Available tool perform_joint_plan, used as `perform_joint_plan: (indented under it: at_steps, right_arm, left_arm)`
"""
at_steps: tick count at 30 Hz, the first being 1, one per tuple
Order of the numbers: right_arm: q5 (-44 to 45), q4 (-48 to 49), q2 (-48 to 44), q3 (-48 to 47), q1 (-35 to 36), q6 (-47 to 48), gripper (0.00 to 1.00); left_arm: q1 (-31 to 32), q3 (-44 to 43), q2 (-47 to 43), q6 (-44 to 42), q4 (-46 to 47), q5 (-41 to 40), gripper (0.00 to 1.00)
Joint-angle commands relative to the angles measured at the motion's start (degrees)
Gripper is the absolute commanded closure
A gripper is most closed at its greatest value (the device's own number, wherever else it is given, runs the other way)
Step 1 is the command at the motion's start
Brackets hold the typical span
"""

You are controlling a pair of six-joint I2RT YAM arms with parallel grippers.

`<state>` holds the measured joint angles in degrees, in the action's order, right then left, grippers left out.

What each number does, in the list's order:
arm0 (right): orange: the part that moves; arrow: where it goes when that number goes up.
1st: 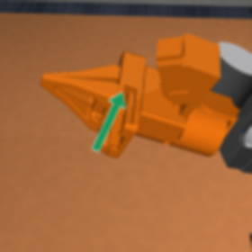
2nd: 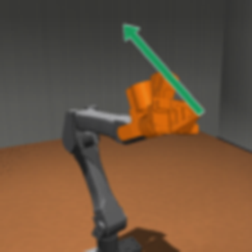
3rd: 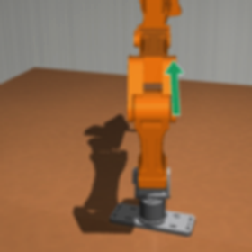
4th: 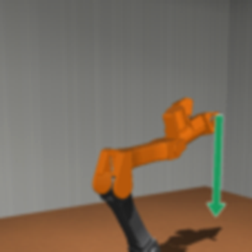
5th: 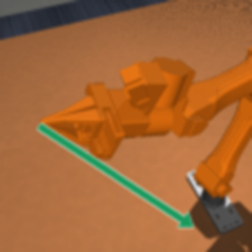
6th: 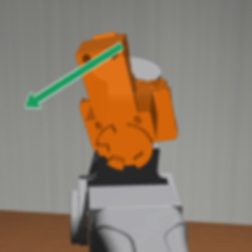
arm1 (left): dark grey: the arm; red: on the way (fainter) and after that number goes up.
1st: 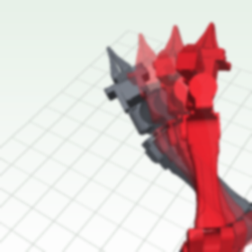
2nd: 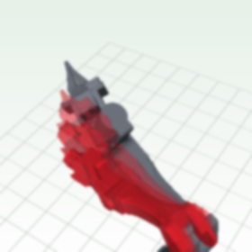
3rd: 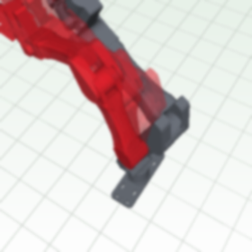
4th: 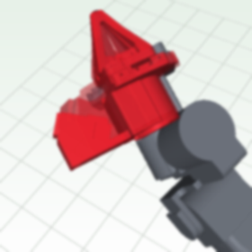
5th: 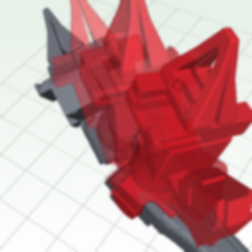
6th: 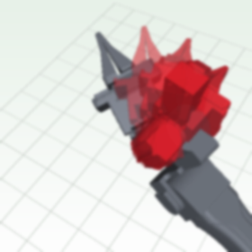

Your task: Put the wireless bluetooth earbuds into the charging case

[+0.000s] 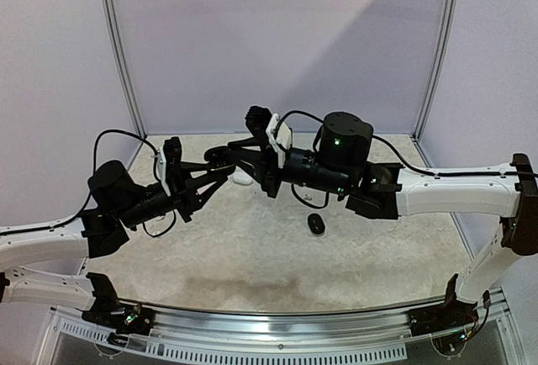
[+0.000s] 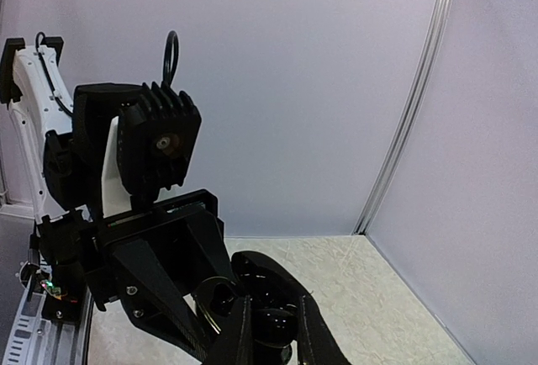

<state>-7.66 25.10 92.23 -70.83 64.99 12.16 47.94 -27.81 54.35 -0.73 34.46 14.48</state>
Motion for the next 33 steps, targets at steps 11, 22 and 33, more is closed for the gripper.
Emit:
perform_joint_plan:
  at_steps: [11,22,33]
  right_arm:
    - [-0.1,-2.4,2.7,1.2,0.4,2.3,0.82]
    - [0.5,-3.0,2.9,0.8,0.5,2.5,0.78]
    - [4.2,-5.4,3.7,-1.5,0.4,1.8,0.78]
  left_arm:
    - [0.7,-2.1,-0.8,0.2,2.1,-1.4,1.0]
    - [0.7,-2.1,-0.9,-0.1,2.3,-0.9,1.0]
    - [0.7,-2.2,-0.8,-0.5,2.4,0.0,1.0]
